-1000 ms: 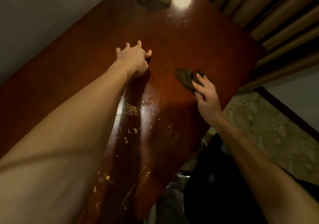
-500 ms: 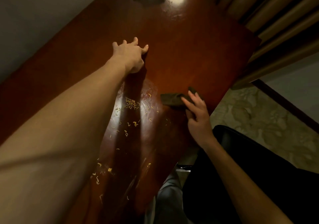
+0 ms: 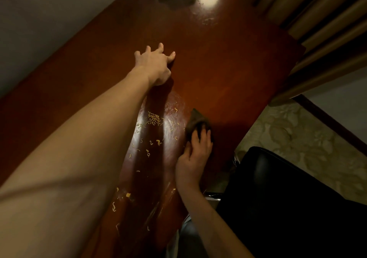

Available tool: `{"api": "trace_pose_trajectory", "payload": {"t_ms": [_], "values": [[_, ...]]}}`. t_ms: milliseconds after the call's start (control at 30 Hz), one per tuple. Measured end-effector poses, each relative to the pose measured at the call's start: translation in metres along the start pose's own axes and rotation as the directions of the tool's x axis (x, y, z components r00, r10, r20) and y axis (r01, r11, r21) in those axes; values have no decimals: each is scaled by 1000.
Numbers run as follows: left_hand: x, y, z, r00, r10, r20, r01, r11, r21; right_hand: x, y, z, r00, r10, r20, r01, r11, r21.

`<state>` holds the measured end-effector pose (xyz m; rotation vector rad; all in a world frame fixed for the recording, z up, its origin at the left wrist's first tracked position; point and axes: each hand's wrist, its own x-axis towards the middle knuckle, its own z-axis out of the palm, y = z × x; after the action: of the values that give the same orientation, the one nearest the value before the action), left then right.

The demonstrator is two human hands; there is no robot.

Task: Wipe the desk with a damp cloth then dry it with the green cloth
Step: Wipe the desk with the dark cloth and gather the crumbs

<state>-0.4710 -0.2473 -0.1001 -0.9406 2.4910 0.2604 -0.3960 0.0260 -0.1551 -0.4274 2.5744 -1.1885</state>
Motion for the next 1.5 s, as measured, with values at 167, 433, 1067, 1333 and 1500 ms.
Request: {"api": "trace_pose_trajectory", "payload": {"t_ms": [167, 433, 1067, 1333, 1500], "values": [[0, -2, -1, 1000, 2, 12, -2, 1000, -17, 10, -25, 18, 1000, 13, 10, -14, 995, 94], [1, -2, -2, 1000, -12, 18, 13, 999, -32, 97, 6, -26, 991, 95, -90, -89, 994, 69], [-4, -35, -12, 990, 121, 74, -119, 993, -26, 71, -23, 10, 697, -436, 569, 510, 860, 35], [-52, -85, 21, 995, 61, -75, -76, 976, -204, 158, -69, 40, 757, -342, 557, 441, 896, -49], [-87, -101, 46, 993, 19, -118, -54, 954, -294, 118, -76, 50, 695, -391, 603, 516, 855, -40]]}}
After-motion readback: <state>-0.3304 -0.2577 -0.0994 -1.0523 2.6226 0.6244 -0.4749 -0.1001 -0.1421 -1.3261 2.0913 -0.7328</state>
